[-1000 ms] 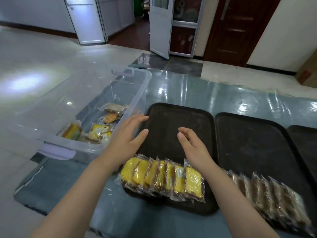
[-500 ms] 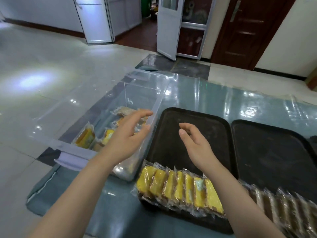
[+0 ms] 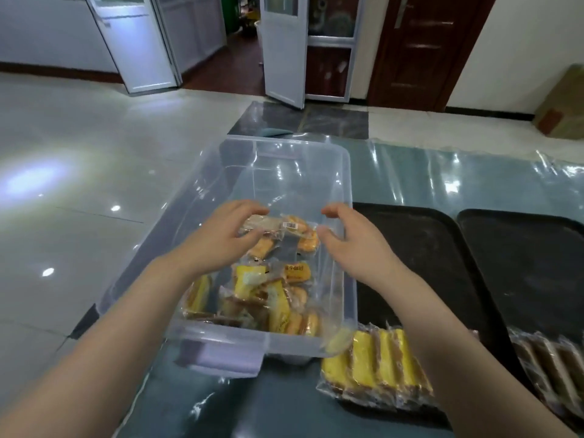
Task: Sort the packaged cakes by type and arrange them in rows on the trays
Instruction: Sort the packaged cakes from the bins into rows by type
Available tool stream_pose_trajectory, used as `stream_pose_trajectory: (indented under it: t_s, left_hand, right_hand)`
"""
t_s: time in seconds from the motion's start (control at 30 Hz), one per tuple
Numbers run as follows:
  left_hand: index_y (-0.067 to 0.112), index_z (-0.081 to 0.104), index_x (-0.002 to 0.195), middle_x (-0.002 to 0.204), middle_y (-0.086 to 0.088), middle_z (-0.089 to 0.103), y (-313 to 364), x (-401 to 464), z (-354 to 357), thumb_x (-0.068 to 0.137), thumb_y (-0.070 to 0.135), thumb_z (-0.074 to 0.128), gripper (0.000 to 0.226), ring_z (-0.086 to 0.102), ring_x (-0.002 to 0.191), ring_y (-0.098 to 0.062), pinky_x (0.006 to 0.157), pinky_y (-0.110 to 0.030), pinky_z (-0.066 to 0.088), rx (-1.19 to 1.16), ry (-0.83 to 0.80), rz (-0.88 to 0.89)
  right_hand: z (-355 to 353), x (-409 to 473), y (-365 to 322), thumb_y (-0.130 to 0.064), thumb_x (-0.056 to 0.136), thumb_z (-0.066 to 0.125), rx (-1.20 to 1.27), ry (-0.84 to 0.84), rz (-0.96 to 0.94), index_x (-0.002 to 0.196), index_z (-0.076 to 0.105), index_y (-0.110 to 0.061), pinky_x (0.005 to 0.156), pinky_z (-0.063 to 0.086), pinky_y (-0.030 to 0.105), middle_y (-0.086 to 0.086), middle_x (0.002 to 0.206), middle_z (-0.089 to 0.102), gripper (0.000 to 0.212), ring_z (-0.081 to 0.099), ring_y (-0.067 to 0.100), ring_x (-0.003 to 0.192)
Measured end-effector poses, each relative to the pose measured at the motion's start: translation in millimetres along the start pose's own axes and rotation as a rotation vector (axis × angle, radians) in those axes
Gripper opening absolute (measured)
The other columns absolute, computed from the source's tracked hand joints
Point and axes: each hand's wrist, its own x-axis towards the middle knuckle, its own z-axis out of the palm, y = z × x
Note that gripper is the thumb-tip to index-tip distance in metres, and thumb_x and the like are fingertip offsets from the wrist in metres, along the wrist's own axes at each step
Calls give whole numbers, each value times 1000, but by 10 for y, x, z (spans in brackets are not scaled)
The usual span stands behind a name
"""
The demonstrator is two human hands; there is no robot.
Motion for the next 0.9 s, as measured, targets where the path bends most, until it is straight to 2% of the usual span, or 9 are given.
stream_pose_trajectory:
  t_s: [0.1, 0.2, 0.3, 0.37, 0.47, 0.57, 0.63, 0.77, 0.9]
  left_hand:
    - [24, 52, 137, 141, 5, 49, -253, 246, -103, 98, 36, 57, 41, 40, 134, -15, 112, -32, 31, 111, -121, 56]
    - [24, 52, 136, 141, 1, 50, -459, 539, -141, 95, 40, 58, 44, 43, 132, -21, 110, -44, 35, 265, -224, 19]
    - [22, 52, 136, 142, -4, 50, -586, 752, -100, 94, 44, 57, 47, 45, 130, -26, 108, -42, 37, 404, -377, -70]
    - [18, 53, 137, 140, -7, 53, -649, 789, -32, 96, 40, 56, 46, 50, 127, -28, 103, -37, 40, 458, -502, -134]
    - [18, 55, 135, 138, -6, 56, -749, 738, 75, 97, 36, 52, 41, 55, 124, -28, 98, -36, 44, 673, -604, -190]
    - [18, 58, 127, 133, -5, 58, -824, 703, 165, 96, 31, 51, 35, 56, 120, -27, 94, -37, 43, 819, -613, -151]
    - [17, 58, 126, 129, -5, 60, -857, 694, 230, 97, 31, 51, 33, 57, 116, -26, 92, -36, 40, 855, -659, -129]
    - [18, 56, 128, 132, -5, 58, -901, 717, 290, 96, 44, 55, 41, 53, 122, -27, 107, -42, 34, 917, -767, -142]
    - [18, 52, 135, 139, -6, 52, -864, 703, 275, 95, 50, 56, 52, 47, 130, -29, 114, -47, 26, 938, -837, -125]
  right_hand:
    - [155, 279, -177, -36, 100, 52, -267, -109, -8, 143, 45, -18, 105, 42, 36, 3, 142, 52, 47, 48, 22, 130]
    - [292, 592, -340, -30, 99, 51, -438, -324, 66, 132, 53, -16, 88, 48, 36, 6, 128, 59, 37, 56, 26, 113]
    - [563, 973, -380, -20, 94, 53, -600, -519, 115, 112, 62, -12, 75, 50, 31, 8, 111, 64, 22, 61, 26, 94]
    - [784, 1196, -337, -22, 94, 55, -709, -604, 114, 111, 63, -11, 83, 53, 34, 5, 108, 63, 22, 60, 25, 91]
    - [1006, 1393, -286, -21, 95, 55, -817, -685, 138, 124, 58, -10, 89, 51, 38, 7, 113, 55, 31, 56, 28, 98]
    - [1174, 1469, -93, -22, 96, 55, -792, -678, 231, 135, 53, -6, 94, 49, 39, 10, 129, 54, 42, 54, 30, 111]
    - [1231, 1444, 12, -26, 95, 59, -745, -732, 312, 137, 53, -8, 90, 48, 37, 10, 132, 55, 46, 55, 30, 110]
    - [1330, 1404, 65, -39, 78, 78, -645, -894, 354, 147, 45, -21, 103, 47, 50, 3, 152, 42, 78, 48, 33, 131]
    - [1504, 1315, 88, -28, 74, 81, -568, -855, 315, 154, 28, -26, 104, 46, 49, 3, 157, 34, 96, 42, 32, 136]
